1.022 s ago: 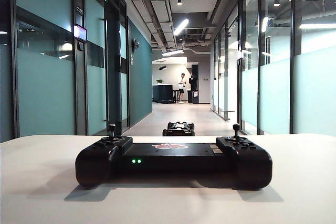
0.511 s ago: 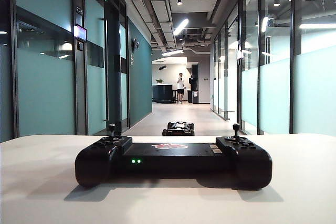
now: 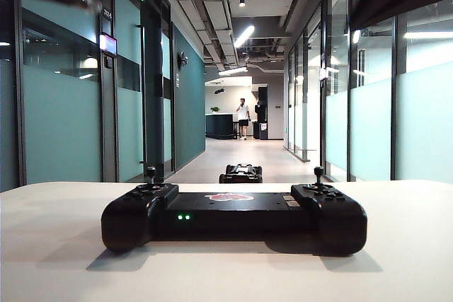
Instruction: Push the left joystick on the remote control sitting on the white table forward to make the robot dog walk in a straight line until it approaches the door.
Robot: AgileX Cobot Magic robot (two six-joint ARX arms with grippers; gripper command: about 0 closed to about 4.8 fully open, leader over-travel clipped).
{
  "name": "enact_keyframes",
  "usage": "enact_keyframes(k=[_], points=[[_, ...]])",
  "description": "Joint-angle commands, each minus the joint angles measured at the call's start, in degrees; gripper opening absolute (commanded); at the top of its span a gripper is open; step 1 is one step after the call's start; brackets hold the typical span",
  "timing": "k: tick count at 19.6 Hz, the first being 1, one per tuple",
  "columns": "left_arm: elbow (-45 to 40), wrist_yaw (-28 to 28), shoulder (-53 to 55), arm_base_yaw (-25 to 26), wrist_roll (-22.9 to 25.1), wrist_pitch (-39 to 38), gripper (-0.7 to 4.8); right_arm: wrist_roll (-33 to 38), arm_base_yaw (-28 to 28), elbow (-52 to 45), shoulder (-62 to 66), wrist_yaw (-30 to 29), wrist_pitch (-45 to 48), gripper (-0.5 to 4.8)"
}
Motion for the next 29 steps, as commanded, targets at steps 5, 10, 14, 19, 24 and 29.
enact_keyframes(k=[5,10,14,19,24,29], points=[[0.55,4.15,0.94,-1.57,0.31,-0.13,-0.05,6.71,0.61,9.01,12.31,-0.50,-12.22,-0.01],[0.55,4.22,0.94,-1.57,0.28,1.11,-0.05,6.71,0.81,13.09,20.94,-7.52,-18.84,4.15],[0.55,5.22,0.94,-1.55,0.28,1.90,-0.05,6.95,0.81,13.88,26.99,-9.16,-21.88,4.14],[0.55,5.90,0.94,-1.55,0.28,1.88,-0.05,6.95,0.83,13.88,29.77,-8.94,-22.21,4.13],[0.55,6.64,0.94,-1.55,0.26,1.88,-0.05,6.60,0.83,13.86,32.52,-8.63,-22.23,4.13],[0.55,6.71,0.94,-1.55,0.26,1.88,-0.05,6.19,1.40,13.86,34.99,-6.58,-21.81,4.13]])
